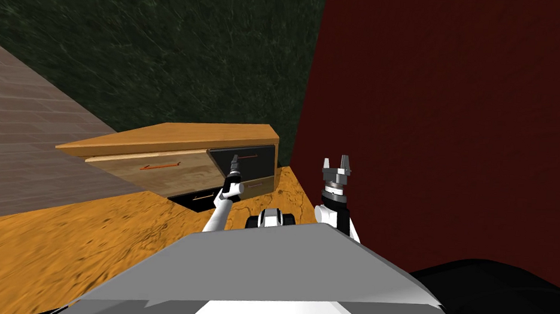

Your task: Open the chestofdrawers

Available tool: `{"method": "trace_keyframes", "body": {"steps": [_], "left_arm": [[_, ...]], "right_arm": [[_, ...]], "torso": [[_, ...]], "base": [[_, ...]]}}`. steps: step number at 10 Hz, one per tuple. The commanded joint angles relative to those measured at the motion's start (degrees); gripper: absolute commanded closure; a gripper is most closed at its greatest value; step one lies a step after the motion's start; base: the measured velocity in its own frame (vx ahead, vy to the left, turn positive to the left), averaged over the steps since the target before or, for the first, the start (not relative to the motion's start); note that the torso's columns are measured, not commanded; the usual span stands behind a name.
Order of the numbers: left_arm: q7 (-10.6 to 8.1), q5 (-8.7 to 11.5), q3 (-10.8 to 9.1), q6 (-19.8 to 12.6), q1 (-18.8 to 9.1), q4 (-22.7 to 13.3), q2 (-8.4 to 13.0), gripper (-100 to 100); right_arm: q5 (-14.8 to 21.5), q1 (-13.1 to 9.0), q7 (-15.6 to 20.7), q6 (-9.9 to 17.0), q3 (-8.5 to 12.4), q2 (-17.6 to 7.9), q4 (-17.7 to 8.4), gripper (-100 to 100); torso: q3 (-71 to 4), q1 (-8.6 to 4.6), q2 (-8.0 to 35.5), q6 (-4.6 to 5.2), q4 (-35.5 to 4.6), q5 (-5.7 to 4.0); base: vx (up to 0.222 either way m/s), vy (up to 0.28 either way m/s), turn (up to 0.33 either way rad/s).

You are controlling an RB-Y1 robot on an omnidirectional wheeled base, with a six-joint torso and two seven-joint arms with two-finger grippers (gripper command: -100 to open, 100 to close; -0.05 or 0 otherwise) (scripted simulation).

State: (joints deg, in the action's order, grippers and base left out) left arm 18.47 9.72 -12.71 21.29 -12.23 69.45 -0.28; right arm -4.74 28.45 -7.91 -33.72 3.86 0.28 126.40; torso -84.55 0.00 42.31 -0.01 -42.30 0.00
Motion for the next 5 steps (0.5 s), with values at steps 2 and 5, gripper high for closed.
{"method": "trace_keyframes", "body": {"steps": [2,5], "left_arm": [[1.48,0.9,-1.26,0.0,-3.5,-3.3,0.0,-100],[-1.01,-0.9,0.98,-0.3,2.3,2.3,-0.2,100]], "right_arm": [[0.0,0.0,0.0,0.0,0.0,0.0,0.0,0],[0.0,0.0,0.0,0.0,0.0,0.0,0.0,0]], "torso": [[0.0,-0.03,-0.1,0.0,0.0,0.0],[-0.3,0.02,-0.6,0.06,0.2,0.04]], "base": [[-0.042,0.005,-0.013],[0.083,-0.021,0.053]]}}
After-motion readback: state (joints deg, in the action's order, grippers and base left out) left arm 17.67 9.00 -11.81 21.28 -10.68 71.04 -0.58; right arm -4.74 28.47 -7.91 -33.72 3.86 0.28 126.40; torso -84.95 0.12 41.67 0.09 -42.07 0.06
